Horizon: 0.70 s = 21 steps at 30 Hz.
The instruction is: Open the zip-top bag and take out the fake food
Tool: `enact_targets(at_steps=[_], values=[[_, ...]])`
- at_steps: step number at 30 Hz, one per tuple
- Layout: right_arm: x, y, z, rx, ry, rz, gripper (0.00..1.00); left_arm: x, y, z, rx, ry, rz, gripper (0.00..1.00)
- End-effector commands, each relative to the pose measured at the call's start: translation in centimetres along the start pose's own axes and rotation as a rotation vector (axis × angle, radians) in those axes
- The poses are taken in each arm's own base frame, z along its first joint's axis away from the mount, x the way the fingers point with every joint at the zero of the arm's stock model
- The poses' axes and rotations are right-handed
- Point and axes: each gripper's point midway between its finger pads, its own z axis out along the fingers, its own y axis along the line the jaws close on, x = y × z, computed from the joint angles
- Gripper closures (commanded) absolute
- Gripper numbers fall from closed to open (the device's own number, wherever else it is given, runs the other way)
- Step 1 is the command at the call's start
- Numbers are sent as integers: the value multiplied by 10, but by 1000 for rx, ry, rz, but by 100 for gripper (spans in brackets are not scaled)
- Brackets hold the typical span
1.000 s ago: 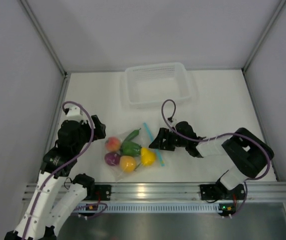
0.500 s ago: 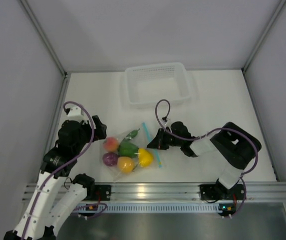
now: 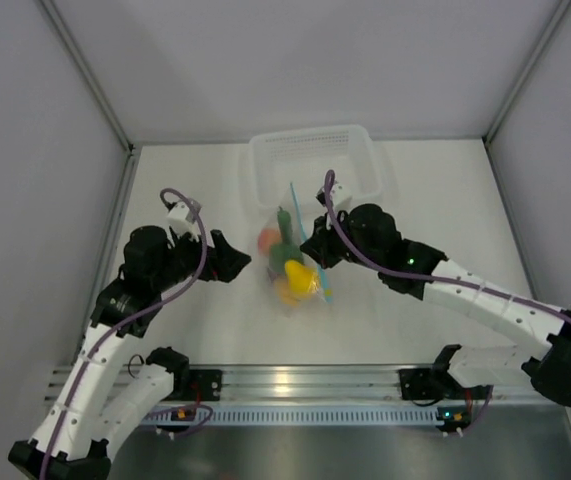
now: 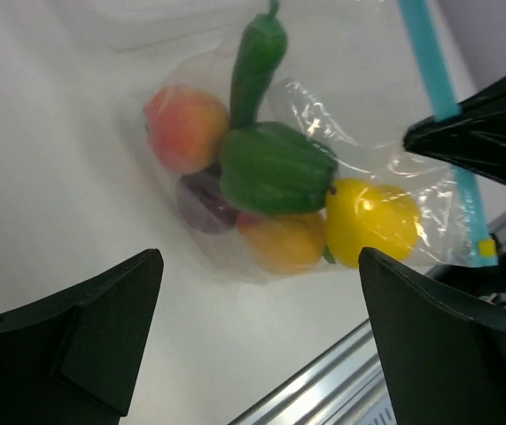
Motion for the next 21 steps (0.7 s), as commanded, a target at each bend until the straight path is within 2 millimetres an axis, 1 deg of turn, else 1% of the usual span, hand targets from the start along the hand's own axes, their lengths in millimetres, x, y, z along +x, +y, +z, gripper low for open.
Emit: enact_targets(at_steps=[1, 2, 3, 5, 6, 7, 8, 9, 10, 11, 12, 13, 14, 15, 16, 17, 19, 20, 21], values=[[3, -14, -42, 135, 107, -200, 100, -59, -85, -31, 392, -180, 97, 2], [-3, -13, -51, 145, 102, -212, 100, -65, -91, -33, 415, -186, 69, 2], [-6, -12, -64, 172, 128, -232, 100, -69, -99, -36, 448, -193, 79, 2], [-11, -10, -79, 188, 138, -253, 100, -77, -107, -36, 475, -211, 105, 2], [-4, -15, -90, 218, 183, -271, 100, -84, -114, -38, 502, -240, 132, 2], [-12, -8, -97, 210, 174, -289, 100, -81, -121, -36, 538, -229, 150, 2], [-10, -9, -102, 219, 190, -302, 100, -83, -127, -36, 558, -237, 185, 2], [-11, -8, -107, 225, 199, -314, 100, -84, -131, -34, 571, -241, 211, 2], [-11, -10, -115, 252, 212, -334, 100, -80, -138, -25, 578, -220, 221, 2], [-12, -9, -118, 257, 214, -343, 100, -91, -135, -18, 513, -264, 236, 2], [-12, -8, -120, 257, 215, -350, 100, -93, -139, -14, 505, -270, 258, 2], [-10, -7, -122, 250, 220, -358, 100, -83, -151, -7, 529, -240, 288, 2], [-12, -6, -124, 243, 210, -356, 100, -86, -153, -2, 502, -266, 352, 2], [-10, -3, -125, 225, 211, -356, 100, -85, -163, -2, 526, -270, 407, 2], [-10, 1, -126, 207, 203, -359, 100, -71, -180, 1, 581, -247, 469, 2], [-11, 4, -130, 187, 189, -358, 100, -69, -184, 5, 584, -271, 566, 2], [-7, 11, -133, 137, 192, -358, 100, -56, -199, 9, 644, -276, 653, 2], [-10, 13, -137, 126, 173, -355, 100, -65, -207, 8, 671, -355, 712, 2], [-9, 14, -139, 115, 170, -355, 100, -53, -212, 8, 737, -368, 748, 2]])
